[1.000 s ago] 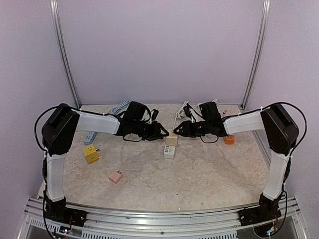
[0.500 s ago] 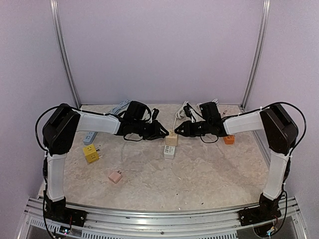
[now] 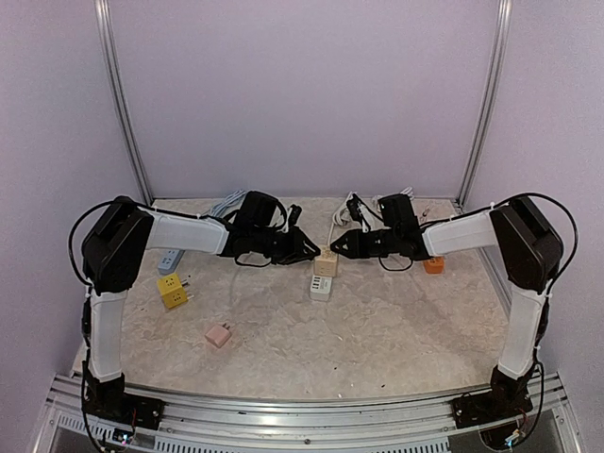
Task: Insert the plug
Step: Press the plug into the socket.
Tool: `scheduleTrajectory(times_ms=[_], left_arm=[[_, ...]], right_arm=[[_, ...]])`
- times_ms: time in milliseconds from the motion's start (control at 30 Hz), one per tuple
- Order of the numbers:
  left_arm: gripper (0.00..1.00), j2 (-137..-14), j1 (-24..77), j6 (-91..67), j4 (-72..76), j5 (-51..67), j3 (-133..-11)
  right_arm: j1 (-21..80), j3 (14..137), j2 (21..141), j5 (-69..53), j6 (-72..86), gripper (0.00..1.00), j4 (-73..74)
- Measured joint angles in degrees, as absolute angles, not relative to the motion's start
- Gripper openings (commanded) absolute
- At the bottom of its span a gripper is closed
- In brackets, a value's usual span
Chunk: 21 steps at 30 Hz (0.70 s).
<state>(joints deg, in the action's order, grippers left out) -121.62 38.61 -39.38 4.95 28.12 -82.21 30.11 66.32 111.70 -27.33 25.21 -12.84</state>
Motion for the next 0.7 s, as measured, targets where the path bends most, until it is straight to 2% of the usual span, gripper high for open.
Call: scheduleTrajectory(times_ms=[700], left_arm=[[0.19, -122.0, 38.6, -39.9, 5.3, 28.1, -82.6]], right_arm=[[31.2, 68.5, 113.5, -25.2, 22.1, 0.26, -12.8]])
